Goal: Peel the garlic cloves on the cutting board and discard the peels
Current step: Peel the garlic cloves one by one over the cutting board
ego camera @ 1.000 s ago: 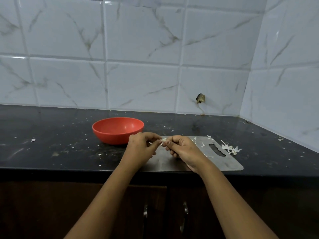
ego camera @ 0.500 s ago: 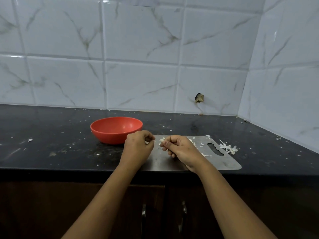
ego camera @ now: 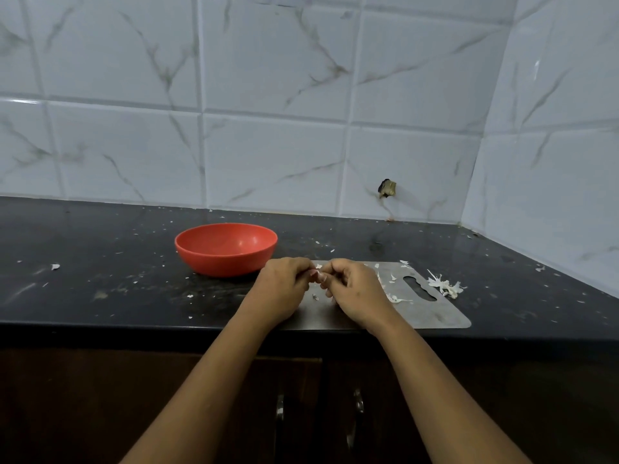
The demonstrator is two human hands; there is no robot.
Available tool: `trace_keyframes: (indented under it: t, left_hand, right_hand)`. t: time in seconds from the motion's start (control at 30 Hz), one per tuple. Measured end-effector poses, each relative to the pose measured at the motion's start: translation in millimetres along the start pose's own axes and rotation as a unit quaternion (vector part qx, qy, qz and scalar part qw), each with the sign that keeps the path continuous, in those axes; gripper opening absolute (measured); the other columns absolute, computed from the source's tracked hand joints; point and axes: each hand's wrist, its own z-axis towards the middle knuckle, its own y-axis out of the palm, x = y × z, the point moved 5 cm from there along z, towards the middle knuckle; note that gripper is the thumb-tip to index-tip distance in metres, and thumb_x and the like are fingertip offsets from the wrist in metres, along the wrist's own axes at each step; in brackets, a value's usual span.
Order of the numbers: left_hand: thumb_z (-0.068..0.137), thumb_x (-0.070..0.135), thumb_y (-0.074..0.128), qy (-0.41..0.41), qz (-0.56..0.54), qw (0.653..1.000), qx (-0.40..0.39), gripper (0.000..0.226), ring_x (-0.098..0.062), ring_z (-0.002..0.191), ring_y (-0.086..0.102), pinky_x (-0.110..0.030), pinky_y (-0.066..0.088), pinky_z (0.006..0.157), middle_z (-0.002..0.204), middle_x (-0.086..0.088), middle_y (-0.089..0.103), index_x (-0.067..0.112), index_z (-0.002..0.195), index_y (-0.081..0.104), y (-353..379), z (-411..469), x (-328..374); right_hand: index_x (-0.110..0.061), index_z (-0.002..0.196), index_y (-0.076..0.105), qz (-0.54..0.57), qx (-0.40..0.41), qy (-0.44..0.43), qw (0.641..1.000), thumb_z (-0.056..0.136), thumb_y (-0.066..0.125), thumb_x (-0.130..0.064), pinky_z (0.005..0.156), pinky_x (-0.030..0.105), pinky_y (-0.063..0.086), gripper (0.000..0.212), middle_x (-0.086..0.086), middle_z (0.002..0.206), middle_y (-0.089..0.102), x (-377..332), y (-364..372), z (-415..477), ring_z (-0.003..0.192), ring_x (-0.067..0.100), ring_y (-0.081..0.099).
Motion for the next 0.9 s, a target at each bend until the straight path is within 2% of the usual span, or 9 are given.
trace_keyframes:
  t: [0.07,0.13,0.27,0.37,0.47,0.6,0.73,0.83,0.9]
  left_hand:
    - [0.096,0.016,0.053,-0.007,-0.023,1.0,-0.012,0.021,-0.008,0.06,0.049,-0.021,0.039,0.059,0.063,0.007,0.054,0.009,0.081,0.067,0.6,-0.3,2.7]
    - [0.096,0.015,0.053,-0.051,-0.086,0.995,-0.025,0.026,-0.007,0.052,0.04,-0.017,0.031,0.052,0.056,0.006,0.047,0.013,0.071,0.062,3.0,-0.4,-2.1]
    - [0.097,0.014,0.051,-0.15,-0.25,0.954,-0.064,0.035,-0.009,0.047,0.036,-0.024,0.031,0.052,0.052,0.001,0.042,0.012,0.062,0.055,10.3,-1.7,-13.7]
    - [0.098,0.014,0.049,-0.166,-0.301,0.936,-0.074,0.033,-0.006,0.046,0.038,-0.017,0.033,0.048,0.05,0.006,0.045,0.01,0.067,0.059,10.8,-1.9,-13.5]
    - [0.099,0.016,0.048,-0.169,-0.302,0.936,-0.065,0.031,-0.004,0.046,0.042,-0.014,0.034,0.046,0.056,0.002,0.053,0.009,0.073,0.063,9.3,-3.5,-14.2]
    - [0.101,0.02,0.045,-0.147,-0.22,0.963,-0.046,0.031,-0.005,0.046,0.046,-0.014,0.038,0.048,0.067,-0.002,0.061,0.01,0.078,0.065,8.2,-3.8,-11.8]
    - [0.098,0.017,0.051,-0.103,-0.174,0.979,0.009,0.016,-0.003,0.048,0.051,-0.013,0.041,0.05,0.071,0.004,0.063,0.012,0.092,0.065,2.9,-3.2,-6.2]
    - [0.095,0.012,0.056,-0.082,-0.164,0.982,0.054,0.01,-0.001,0.045,0.051,-0.011,0.04,0.049,0.065,0.005,0.06,0.012,0.092,0.065,-2.9,-5.2,-3.4]
    - [0.095,0.01,0.056,-0.083,-0.154,0.983,0.056,0.011,-0.001,0.044,0.054,-0.009,0.04,0.048,0.065,0.005,0.063,0.009,0.093,0.067,-3.8,-6.1,-1.8]
  right_hand:
    - [-0.015,0.083,0.069,-0.028,0.017,-0.029,0.999,0.092,0.061,-0.008,0.058,0.012,0.045,0.014,-0.004,0.068,0.063,-3.9,-2.1,-2.3,0.057,0.0,0.056]
    - [-0.014,0.082,0.07,-0.042,0.028,-0.054,0.997,0.091,0.061,-0.005,0.057,0.013,0.045,0.016,-0.005,0.066,0.062,-8.7,-2.7,-4.5,0.058,0.002,0.057]
    - [-0.013,0.078,0.07,-0.093,0.033,-0.106,0.989,0.089,0.064,-0.008,0.06,0.026,0.047,0.014,-0.003,0.063,0.06,-15.4,-0.8,-6.1,0.061,0.014,0.057]
    - [-0.019,0.079,0.069,-0.051,0.031,-0.076,0.995,0.09,0.064,-0.009,0.063,0.022,0.051,0.016,0.004,0.072,0.068,-14.2,-2.8,-4.8,0.064,0.011,0.063]
    - [-0.013,0.082,0.071,0.011,0.03,-0.042,0.999,0.089,0.066,-0.008,0.065,0.022,0.055,0.01,0.004,0.074,0.071,-11.2,-4.9,-4.3,0.064,0.006,0.066]
    - [-0.005,0.088,0.072,0.095,0.022,-0.021,0.995,0.087,0.068,-0.004,0.063,0.02,0.054,0.004,0.004,0.072,0.07,-6.5,-5.5,-5.4,0.062,0.007,0.065]
    - [-0.012,0.087,0.071,0.102,0.009,-0.025,0.994,0.089,0.066,-0.006,0.063,0.02,0.053,0.008,0.006,0.075,0.069,-8.8,-3.4,-5.7,0.062,0.006,0.064]
    - [-0.019,0.086,0.068,0.092,-0.005,-0.028,0.995,0.09,0.064,-0.008,0.062,0.019,0.052,0.012,0.0,0.079,0.07,-12.8,-2.7,-6.5,0.062,0.005,0.064]
    - [-0.02,0.084,0.068,0.085,-0.006,-0.027,0.996,0.091,0.064,-0.012,0.058,0.016,0.049,0.011,-0.003,0.081,0.071,-14.6,-3.2,-7.5,0.062,0.004,0.064]
